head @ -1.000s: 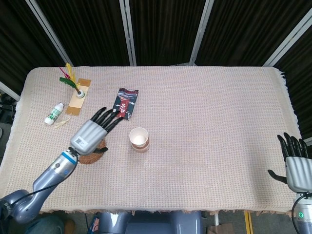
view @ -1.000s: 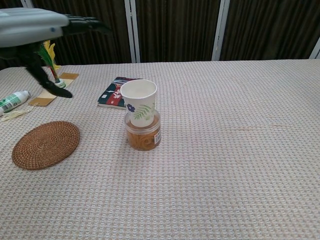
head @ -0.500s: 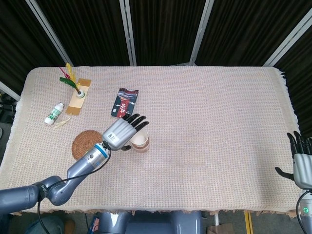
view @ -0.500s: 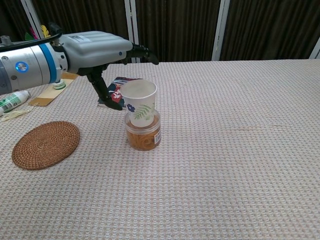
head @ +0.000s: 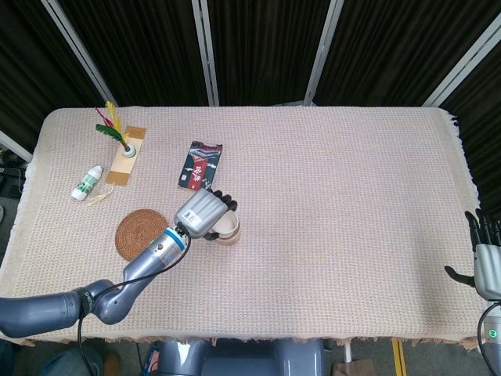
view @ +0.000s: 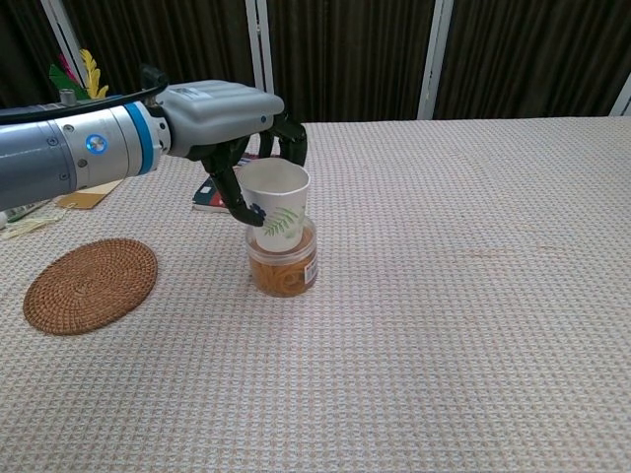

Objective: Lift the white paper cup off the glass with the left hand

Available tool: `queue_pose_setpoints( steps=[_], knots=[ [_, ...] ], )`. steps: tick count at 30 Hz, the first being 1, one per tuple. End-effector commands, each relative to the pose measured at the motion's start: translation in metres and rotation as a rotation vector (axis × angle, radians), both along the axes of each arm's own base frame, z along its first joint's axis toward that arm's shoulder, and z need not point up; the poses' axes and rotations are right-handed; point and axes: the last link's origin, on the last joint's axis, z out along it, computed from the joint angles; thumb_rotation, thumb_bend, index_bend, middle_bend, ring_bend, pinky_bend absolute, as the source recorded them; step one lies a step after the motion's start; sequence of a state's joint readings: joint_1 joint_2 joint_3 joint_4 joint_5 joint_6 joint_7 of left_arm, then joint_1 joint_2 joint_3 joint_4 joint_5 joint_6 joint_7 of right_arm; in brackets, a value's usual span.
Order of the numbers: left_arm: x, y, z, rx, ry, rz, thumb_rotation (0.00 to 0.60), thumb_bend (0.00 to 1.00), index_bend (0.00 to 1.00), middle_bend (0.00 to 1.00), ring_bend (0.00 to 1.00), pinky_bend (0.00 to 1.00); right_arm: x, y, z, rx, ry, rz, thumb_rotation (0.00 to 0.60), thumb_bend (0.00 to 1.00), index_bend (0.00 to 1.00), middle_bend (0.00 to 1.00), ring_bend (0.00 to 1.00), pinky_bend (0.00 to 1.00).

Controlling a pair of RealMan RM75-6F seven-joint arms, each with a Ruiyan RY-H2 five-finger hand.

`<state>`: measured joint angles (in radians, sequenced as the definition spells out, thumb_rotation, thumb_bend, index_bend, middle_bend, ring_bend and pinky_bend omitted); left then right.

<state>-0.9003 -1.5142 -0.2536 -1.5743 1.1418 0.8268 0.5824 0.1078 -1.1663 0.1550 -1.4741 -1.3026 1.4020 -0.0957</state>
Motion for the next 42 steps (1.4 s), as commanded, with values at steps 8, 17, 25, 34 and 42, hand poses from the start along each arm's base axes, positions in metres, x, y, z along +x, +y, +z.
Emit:
queue_pose_setpoints(
  steps=[8,17,25,34,42],
  knots=[
    [0.003,0.004,0.015,0.034,-0.045,0.019,0.6,0.0,0.44,0.41,0.41,0.53,0.0,0.001,-0.001,0.003,0.003,0.0,0.6,0.0,0.0,0.0,0.0,0.0],
    [-0.031,0.011,0.062,0.118,-0.04,0.092,0.6,0.0,0.43,0.4,0.41,0.52,0.003,0.003,-0.004,0.018,0.005,0.011,0.6,0.0,0.0,0.0,0.0,0.0],
    [-0.124,-0.008,0.064,0.104,0.061,0.254,0.6,0.0,0.43,0.39,0.41,0.52,0.006,0.004,-0.007,0.03,0.005,0.025,0.6,0.0,0.0,0.0,0.0,0.0],
    [-0.176,-0.023,0.058,0.092,0.055,0.31,0.6,0.0,0.43,0.39,0.41,0.52,0.009,0.004,-0.009,0.035,0.006,0.036,0.6,0.0,0.0,0.0,0.0,0.0],
    [-0.186,-0.026,0.054,0.102,0.065,0.306,0.6,0.0,0.41,0.39,0.4,0.51,0.009,0.004,-0.007,0.032,-0.001,0.033,0.6,0.0,0.0,0.0,0.0,0.0]
  ],
)
